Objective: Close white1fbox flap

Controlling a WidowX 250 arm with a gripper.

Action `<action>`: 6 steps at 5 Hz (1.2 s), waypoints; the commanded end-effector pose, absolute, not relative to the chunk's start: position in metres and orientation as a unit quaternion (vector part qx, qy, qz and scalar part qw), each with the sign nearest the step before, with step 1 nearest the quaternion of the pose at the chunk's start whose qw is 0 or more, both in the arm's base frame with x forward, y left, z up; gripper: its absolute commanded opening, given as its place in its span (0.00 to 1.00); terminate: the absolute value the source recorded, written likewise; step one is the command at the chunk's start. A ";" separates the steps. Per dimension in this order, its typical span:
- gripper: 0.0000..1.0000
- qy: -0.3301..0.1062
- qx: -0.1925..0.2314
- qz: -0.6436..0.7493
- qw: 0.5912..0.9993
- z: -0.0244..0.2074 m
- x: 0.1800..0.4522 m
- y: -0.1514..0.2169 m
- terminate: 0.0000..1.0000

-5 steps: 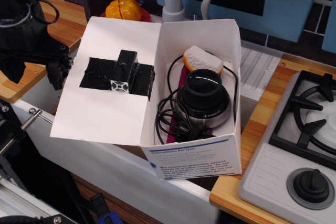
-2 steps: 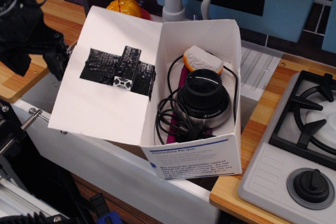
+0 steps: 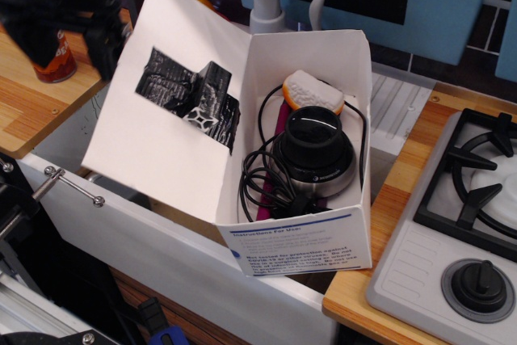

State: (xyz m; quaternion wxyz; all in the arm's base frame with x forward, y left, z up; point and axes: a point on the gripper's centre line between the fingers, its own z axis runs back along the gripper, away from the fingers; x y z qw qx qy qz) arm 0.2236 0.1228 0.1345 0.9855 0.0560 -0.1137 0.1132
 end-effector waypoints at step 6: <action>1.00 -0.057 -0.037 0.258 0.964 0.138 0.297 -0.012 0.00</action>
